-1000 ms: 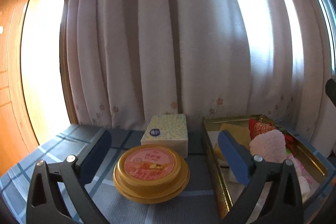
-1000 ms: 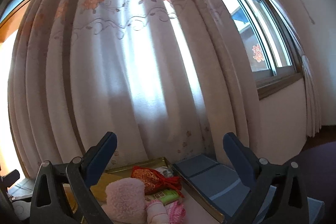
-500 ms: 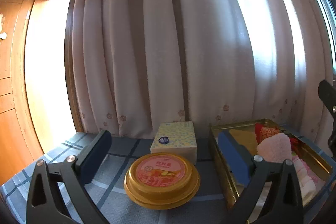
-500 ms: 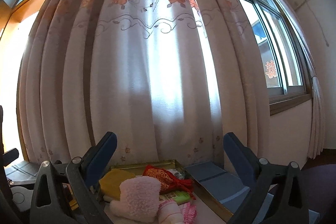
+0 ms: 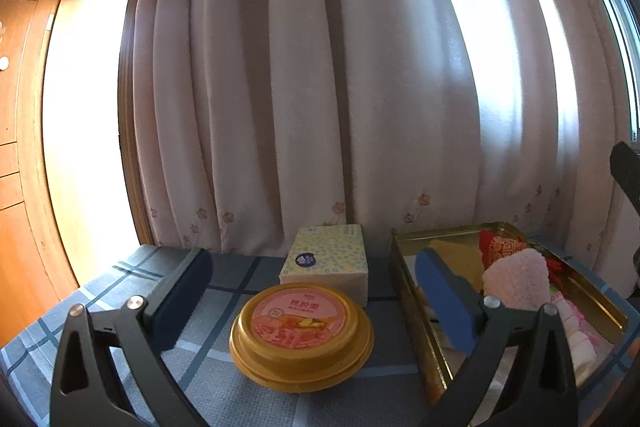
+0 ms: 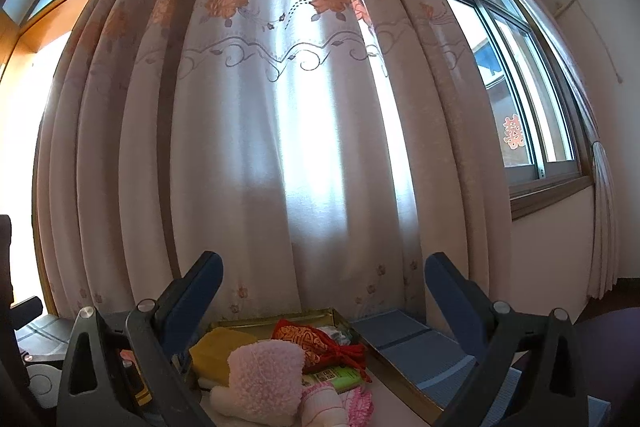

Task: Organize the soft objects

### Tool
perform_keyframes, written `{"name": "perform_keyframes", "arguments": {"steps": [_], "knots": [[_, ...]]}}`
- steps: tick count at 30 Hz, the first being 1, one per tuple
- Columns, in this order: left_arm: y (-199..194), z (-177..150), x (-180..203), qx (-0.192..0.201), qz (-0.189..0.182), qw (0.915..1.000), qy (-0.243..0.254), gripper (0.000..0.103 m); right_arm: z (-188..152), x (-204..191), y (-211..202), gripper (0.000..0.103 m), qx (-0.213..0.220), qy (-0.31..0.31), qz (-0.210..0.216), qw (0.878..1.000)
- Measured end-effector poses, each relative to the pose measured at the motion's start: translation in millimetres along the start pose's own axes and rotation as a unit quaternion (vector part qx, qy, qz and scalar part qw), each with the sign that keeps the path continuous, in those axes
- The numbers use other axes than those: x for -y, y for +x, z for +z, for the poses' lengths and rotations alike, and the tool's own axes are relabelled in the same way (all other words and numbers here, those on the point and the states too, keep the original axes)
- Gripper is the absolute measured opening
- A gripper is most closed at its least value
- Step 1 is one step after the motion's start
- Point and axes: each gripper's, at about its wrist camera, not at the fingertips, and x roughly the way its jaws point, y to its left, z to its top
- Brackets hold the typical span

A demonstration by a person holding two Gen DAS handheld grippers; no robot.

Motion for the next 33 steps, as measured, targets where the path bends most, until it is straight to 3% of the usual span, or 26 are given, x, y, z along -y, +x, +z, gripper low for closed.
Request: {"name": "perform_keyframes", "arguments": {"steps": [33], "knots": [[2.0,-1.2,4.0,-0.014,0.011,0.9998,0.009,0.103,-0.6,0.2,-2.0,0.102,0.005,0.0,0.004,1.0]]}}
